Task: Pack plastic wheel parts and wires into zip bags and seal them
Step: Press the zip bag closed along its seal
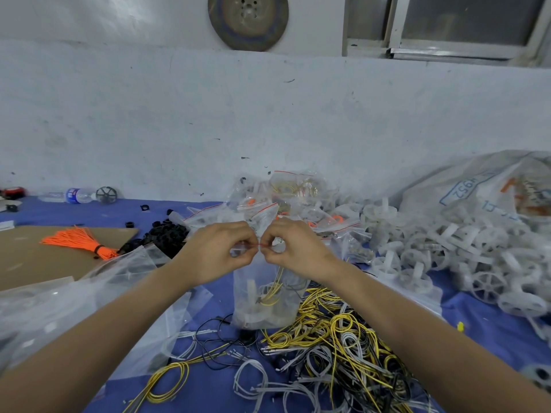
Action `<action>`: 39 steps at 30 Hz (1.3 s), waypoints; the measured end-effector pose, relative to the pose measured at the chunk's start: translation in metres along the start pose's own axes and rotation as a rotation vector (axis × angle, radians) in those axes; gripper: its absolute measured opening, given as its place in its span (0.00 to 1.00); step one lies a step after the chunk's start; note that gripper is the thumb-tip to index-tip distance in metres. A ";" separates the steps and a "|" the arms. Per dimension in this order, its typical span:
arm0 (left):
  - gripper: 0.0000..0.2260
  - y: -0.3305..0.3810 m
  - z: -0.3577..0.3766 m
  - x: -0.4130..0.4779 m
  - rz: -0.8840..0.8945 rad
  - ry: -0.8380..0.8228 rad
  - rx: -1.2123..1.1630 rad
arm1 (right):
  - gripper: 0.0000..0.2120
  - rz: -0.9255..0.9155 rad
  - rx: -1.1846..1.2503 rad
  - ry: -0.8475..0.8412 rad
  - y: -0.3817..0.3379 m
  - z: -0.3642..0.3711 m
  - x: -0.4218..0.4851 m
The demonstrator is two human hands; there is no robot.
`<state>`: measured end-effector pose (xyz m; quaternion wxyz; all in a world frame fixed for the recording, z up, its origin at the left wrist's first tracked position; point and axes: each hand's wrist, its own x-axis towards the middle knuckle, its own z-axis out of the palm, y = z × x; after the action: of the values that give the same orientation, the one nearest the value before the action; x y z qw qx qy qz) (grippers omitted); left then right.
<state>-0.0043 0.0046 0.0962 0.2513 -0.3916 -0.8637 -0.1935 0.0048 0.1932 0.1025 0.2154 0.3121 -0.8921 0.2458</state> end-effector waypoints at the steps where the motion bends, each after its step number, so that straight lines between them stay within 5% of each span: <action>1: 0.08 0.000 0.001 0.000 0.002 -0.006 -0.008 | 0.03 0.000 0.003 0.003 0.000 0.000 0.000; 30: 0.03 0.003 0.005 0.008 -0.154 -0.074 -0.234 | 0.04 0.325 0.245 -0.244 -0.004 -0.016 0.012; 39: 0.03 0.003 0.003 0.009 -0.144 -0.054 -0.201 | 0.05 0.243 0.190 -0.195 -0.005 -0.016 0.010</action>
<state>-0.0078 0.0136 0.0994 0.1727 -0.3568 -0.8723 -0.2862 0.0047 0.1937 0.1219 0.0662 0.2432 -0.9127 0.3216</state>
